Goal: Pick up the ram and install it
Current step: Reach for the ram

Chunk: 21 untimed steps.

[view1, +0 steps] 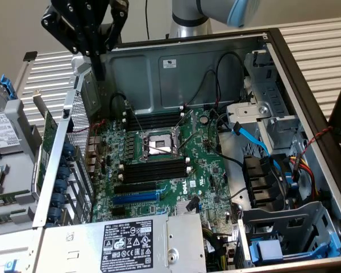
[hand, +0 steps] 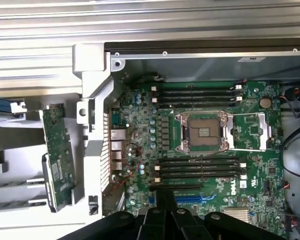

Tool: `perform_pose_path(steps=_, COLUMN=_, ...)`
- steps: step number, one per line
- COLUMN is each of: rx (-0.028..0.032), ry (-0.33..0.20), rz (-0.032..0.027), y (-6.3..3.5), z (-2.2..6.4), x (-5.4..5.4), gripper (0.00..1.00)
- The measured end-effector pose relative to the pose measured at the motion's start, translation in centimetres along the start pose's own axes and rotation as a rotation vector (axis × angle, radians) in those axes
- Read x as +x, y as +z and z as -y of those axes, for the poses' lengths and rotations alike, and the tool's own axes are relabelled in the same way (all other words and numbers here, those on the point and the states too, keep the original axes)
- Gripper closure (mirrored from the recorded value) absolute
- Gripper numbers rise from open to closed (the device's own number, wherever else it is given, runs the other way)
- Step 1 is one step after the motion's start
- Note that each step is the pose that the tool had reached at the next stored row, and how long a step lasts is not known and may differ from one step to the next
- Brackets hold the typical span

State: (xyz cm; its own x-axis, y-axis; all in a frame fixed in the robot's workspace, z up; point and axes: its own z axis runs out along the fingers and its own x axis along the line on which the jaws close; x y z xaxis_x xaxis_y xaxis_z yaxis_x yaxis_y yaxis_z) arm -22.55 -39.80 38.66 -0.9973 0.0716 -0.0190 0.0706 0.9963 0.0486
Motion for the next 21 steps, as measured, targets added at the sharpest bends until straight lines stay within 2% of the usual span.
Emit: perform_pose_path(steps=21, rx=0.0000, ry=0.001, rz=0.0001, y=0.02, z=0.58, x=8.9, gripper=0.89)
